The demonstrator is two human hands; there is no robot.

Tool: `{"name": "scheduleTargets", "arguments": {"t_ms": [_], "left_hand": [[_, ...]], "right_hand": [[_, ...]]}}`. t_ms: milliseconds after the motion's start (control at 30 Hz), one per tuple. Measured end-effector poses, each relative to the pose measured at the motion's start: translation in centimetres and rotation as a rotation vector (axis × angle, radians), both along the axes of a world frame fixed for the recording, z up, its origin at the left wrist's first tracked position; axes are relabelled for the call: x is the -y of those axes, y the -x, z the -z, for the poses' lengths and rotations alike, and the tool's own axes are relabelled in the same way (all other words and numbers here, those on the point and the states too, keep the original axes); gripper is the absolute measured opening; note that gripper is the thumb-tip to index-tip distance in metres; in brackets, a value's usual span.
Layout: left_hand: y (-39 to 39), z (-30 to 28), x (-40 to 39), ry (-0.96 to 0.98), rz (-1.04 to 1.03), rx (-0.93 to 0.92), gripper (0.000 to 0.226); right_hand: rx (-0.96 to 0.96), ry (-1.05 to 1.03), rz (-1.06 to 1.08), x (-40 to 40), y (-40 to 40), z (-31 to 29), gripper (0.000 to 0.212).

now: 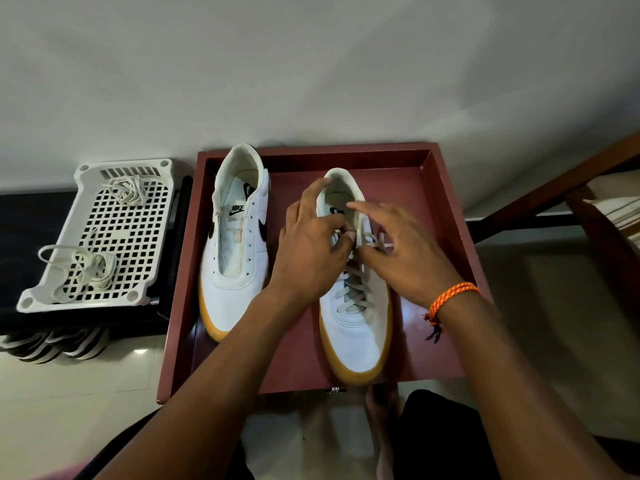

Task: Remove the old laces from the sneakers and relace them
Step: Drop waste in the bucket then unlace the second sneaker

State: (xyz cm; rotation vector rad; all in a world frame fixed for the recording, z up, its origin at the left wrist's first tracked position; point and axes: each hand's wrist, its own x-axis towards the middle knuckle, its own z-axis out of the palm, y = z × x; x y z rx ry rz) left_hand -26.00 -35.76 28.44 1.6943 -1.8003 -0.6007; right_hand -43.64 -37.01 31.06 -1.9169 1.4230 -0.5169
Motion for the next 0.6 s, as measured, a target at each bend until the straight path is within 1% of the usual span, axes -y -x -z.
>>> {"name": "scheduleTargets", "arguments": {"t_ms": [67, 100, 133, 167, 233, 267, 300, 333, 367, 467, 533, 567, 600], "left_hand": [[-0.3, 0.2, 0.3, 0.031, 0.01, -0.057, 0.008], [-0.4, 0.1, 0.5, 0.049, 0.016, -0.123, 0.011], [-0.4, -0.1, 0.5, 0.044, 0.004, -0.24, 0.015], [-0.4, -0.5, 0.6, 0.006, -0.033, -0.397, 0.016], [-0.6, -1.2, 0.6, -0.123, -0.185, -0.722, 0.017], [-0.7, -1.2, 0.7, -0.175, -0.266, -0.821, 0.023], [-0.9, -1.2, 0.7, -0.201, -0.332, -0.852, 0.028], [-1.1, -1.1, 0.7, -0.192, -0.373, -0.815, 0.028], [-1.2, -1.0, 0.6, -0.153, -0.378, -0.727, 0.024], [-1.3, -0.9, 0.3, 0.032, -0.208, -0.429, 0.015], [-1.0, -0.8, -0.1, 0.122, -0.053, -0.131, 0.019], [-0.7, -0.5, -0.3, 0.15, 0.014, 0.047, 0.019], [-0.2, -0.1, -0.5, 0.165, 0.064, 0.178, 0.018]], "right_hand": [[-0.029, 0.008, -0.002, -0.2, -0.1, 0.5, 0.056], [-0.039, 0.018, 0.007, -0.3, -0.1, 0.6, 0.053], [-0.051, 0.026, 0.018, -0.2, 0.0, 0.6, 0.049], [-0.072, 0.03, 0.03, -0.1, 0.1, 0.4, 0.047], [-0.1, 0.038, 0.06, 0.0, 0.3, 0.3, 0.043], [-0.103, 0.042, 0.071, -0.1, 0.3, 0.2, 0.042], [-0.103, 0.046, 0.074, -0.2, 0.2, 0.3, 0.041], [-0.097, 0.049, 0.073, -0.3, 0.1, 0.3, 0.041], [-0.084, 0.046, 0.073, -0.3, 0.0, 0.3, 0.042], [-0.048, 0.02, 0.072, -0.2, 0.1, 0.3, 0.048], [-0.021, 0.02, 0.075, -0.2, 0.1, 0.4, 0.054], [-0.002, 0.023, 0.082, -0.2, 0.1, 0.4, 0.056], [0.014, 0.025, 0.092, -0.2, 0.1, 0.3, 0.056]]}}
